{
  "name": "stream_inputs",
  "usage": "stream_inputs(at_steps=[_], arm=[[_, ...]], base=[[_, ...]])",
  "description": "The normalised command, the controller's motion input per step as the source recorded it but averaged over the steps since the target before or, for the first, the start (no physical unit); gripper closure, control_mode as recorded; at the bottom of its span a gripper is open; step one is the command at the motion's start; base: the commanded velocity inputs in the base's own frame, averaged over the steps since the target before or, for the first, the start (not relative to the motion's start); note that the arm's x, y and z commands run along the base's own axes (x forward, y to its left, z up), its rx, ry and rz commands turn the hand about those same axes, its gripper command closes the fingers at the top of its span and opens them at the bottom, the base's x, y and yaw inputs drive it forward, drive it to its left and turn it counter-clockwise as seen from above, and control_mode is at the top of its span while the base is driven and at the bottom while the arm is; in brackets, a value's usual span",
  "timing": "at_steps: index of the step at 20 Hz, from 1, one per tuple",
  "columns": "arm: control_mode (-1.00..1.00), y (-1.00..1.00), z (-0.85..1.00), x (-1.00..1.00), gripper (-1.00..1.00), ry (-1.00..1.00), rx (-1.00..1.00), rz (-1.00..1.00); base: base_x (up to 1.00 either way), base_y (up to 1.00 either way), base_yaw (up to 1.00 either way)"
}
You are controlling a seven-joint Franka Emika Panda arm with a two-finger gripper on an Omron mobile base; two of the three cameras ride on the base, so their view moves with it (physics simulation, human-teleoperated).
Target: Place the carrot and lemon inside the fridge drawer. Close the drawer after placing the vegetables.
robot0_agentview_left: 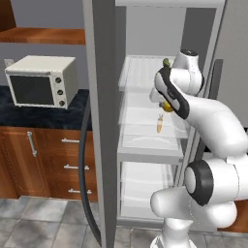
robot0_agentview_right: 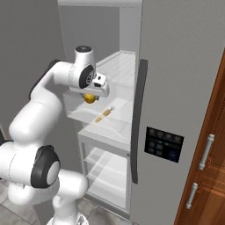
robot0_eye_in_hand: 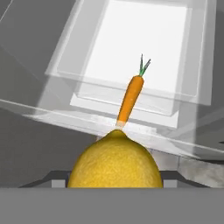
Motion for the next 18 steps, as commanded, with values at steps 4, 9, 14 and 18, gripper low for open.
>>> stream_inputs(at_steps=[4,9,14,18], arm=[[-1.0,-0.16,0.69,0.37,1.0,-0.06,0.0,0.0],[-1.0,-0.04,-0.19,0.62,1.0,0.0,0.01,0.0],[-1.0,-0.03,-0.65,0.54,1.0,0.0,0.01,0.0],[-1.0,-0.03,-0.77,0.38,1.0,0.0,0.01,0.0]], base=[[0.0,0.0,0.0],[0.0,0.0,0.0],[0.0,0.0,0.0],[0.0,0.0,0.0]])
